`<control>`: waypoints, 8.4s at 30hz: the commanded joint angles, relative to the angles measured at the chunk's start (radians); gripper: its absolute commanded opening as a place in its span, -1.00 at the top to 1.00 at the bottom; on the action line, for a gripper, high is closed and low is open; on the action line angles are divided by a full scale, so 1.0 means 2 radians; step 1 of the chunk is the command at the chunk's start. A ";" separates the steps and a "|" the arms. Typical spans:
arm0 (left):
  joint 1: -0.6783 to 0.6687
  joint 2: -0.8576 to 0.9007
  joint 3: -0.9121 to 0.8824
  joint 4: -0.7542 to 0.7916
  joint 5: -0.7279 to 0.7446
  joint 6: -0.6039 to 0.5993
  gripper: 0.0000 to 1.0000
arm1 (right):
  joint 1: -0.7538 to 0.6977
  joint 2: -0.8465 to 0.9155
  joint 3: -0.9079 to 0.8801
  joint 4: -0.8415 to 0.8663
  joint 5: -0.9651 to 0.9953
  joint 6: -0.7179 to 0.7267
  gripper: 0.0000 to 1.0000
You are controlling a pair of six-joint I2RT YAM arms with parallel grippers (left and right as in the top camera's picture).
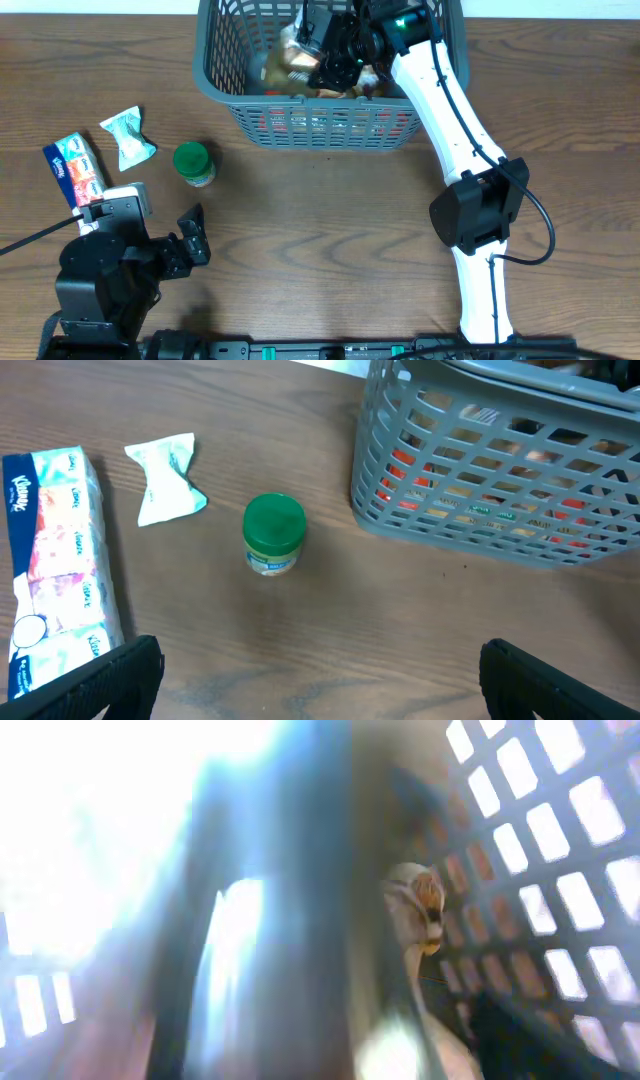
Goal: Pack container
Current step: 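Lift the Nescafe pouch and lower it into the basket, open gripper, then withdraw the right gripper and swing the left gripper toward the jar, then lower the left gripper over the green-lidded jar and grasp it, then lift the jar with the left gripper and lower it into the basket, then move the left gripper to the mint-green wipes pouch and grasp it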
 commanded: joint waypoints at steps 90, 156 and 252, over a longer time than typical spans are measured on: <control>0.060 0.612 0.214 0.000 -0.009 0.085 -0.97 | -0.302 -0.220 -0.377 -0.043 0.167 0.502 -0.98; 0.062 0.440 0.360 -0.087 -0.009 -0.009 0.89 | -0.297 -0.220 -0.377 -0.057 0.168 0.479 -0.98; 0.199 0.901 0.624 -0.183 -0.054 -0.105 -0.97 | -0.297 -0.220 -0.377 -0.067 0.179 0.456 -0.99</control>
